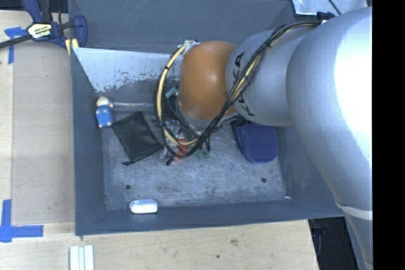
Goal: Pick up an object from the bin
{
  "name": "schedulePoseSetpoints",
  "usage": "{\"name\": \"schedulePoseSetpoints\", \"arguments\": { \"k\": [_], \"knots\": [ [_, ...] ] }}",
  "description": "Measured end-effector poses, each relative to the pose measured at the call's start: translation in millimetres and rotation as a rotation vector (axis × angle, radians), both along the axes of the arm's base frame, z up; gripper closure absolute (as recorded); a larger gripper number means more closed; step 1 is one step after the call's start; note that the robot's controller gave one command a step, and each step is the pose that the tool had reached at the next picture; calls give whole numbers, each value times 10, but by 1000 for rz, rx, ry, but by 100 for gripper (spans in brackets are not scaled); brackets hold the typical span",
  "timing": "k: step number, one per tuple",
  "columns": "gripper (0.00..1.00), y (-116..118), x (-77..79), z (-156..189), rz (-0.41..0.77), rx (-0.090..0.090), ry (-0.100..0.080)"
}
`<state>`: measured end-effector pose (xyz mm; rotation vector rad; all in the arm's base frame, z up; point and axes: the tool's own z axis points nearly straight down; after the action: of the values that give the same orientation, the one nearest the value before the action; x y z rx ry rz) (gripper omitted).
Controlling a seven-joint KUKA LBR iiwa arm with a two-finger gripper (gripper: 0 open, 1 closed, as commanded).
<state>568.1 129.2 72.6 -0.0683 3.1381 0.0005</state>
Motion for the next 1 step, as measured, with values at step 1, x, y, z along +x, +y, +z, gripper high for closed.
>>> {"name": "schedulePoseSetpoints", "arguments": {
  "k": [1],
  "knots": [
    [100, -37, -122, 1000, 26, 1, -8]
  ]
}}
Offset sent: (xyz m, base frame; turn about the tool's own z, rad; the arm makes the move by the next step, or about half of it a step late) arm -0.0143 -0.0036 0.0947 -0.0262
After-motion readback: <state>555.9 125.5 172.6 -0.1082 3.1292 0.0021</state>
